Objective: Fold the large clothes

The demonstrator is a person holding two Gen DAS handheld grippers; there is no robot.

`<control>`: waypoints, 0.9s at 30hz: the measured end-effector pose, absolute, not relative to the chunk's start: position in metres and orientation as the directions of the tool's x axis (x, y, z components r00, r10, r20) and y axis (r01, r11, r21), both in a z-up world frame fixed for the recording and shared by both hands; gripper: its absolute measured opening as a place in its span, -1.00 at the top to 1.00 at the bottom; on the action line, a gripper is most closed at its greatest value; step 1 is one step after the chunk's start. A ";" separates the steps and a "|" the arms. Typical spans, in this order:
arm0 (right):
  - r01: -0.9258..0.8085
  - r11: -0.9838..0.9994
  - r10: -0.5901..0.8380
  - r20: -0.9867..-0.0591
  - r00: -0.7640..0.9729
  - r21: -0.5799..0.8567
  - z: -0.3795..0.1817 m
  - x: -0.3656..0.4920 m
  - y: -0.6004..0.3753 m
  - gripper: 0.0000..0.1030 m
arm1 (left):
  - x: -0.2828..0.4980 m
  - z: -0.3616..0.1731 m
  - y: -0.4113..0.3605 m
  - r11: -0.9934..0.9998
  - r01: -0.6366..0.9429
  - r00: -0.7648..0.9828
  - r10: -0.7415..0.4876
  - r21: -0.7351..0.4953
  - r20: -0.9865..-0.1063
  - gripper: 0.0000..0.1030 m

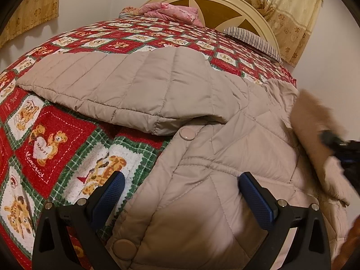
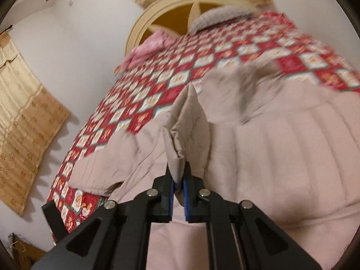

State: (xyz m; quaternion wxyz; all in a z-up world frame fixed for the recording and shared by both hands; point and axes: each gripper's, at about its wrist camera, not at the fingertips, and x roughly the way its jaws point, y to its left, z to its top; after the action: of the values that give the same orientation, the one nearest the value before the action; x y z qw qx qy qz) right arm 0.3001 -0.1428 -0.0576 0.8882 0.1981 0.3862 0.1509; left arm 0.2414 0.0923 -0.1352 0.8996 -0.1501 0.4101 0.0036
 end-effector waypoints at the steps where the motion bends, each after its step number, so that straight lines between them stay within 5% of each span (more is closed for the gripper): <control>1: -0.124 0.874 0.431 -0.633 0.643 0.470 -0.064 0.303 -0.138 0.80 | 0.241 -0.135 0.093 0.954 -0.129 0.664 -0.119 -0.270 -0.738 -0.97; 7: -0.162 0.827 0.530 -0.651 0.544 0.538 -0.095 0.317 -0.114 0.57 | 0.242 -0.135 0.093 0.952 -0.129 0.666 -0.124 -0.277 -0.735 -0.97; 11: -0.212 0.752 0.631 -0.587 0.507 0.624 -0.084 0.315 -0.114 -0.48 | 0.243 -0.135 0.091 0.955 -0.129 0.663 -0.117 -0.266 -0.740 -0.97; 15: -0.278 0.827 0.545 -0.573 0.612 0.489 -0.039 0.288 -0.116 -0.32 | 0.243 -0.135 0.091 0.955 -0.129 0.662 -0.117 -0.267 -0.740 -0.97; 17: -0.243 0.917 0.394 -0.624 0.674 0.316 -0.023 0.277 -0.119 0.27 | 0.243 -0.135 0.091 0.955 -0.129 0.663 -0.118 -0.267 -0.740 -0.97; 21: -0.066 0.998 0.037 -0.678 0.734 -0.017 -0.026 0.269 -0.136 0.29 | 0.243 -0.135 0.091 0.955 -0.129 0.662 -0.117 -0.266 -0.740 -0.97; 27: 0.015 0.997 -0.066 -0.731 0.679 -0.076 -0.070 0.283 -0.156 0.25 | 0.243 -0.136 0.091 0.956 -0.129 0.660 -0.114 -0.262 -0.742 -0.97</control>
State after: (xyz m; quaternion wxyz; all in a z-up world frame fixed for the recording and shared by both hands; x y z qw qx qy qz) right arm 0.2834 -0.1564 -0.0697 0.9156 -0.0319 0.4001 -0.0223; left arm 0.2432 0.0914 -0.1357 0.8990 -0.1477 0.4122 0.0042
